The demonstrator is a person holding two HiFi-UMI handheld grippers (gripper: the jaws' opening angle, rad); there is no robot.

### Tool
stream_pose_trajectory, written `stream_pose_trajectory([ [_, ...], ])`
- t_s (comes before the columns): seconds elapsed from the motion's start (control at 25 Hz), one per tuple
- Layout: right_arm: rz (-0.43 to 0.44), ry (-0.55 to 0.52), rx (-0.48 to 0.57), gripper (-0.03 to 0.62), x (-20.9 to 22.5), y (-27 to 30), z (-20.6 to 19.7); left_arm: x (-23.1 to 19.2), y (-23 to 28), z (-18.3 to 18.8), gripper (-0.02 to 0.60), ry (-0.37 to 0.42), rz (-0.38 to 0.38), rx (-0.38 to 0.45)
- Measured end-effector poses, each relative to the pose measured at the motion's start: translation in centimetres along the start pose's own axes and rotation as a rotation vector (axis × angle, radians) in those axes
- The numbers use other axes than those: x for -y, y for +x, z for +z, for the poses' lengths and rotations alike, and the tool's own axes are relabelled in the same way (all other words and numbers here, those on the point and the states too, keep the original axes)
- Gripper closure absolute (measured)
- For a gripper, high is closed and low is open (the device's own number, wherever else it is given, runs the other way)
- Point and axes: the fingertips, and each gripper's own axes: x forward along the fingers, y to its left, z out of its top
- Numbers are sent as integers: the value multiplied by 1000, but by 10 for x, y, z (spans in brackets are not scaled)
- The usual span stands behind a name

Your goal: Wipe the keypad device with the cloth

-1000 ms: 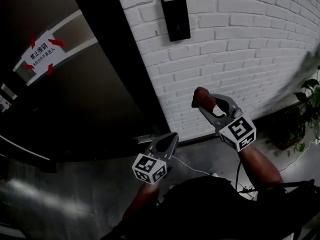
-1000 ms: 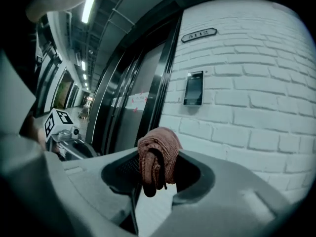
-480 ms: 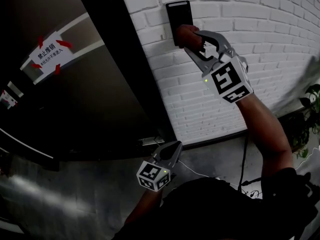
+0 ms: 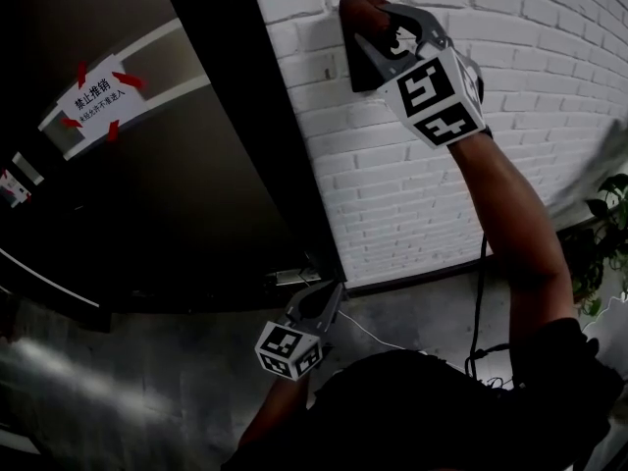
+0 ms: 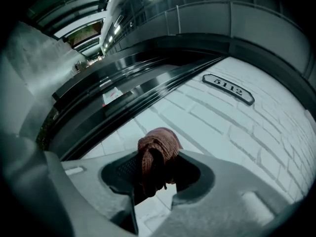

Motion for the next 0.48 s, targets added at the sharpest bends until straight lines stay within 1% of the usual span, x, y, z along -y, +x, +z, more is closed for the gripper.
stream_pose_trajectory([
  [0.2, -19, 63, 15, 450, 6, 10, -1, -4, 0, 0, 565, -6, 2, -1],
  [0.48, -28, 146, 18, 451, 5, 9, -9, -4, 3, -2, 565, -12, -6, -7],
])
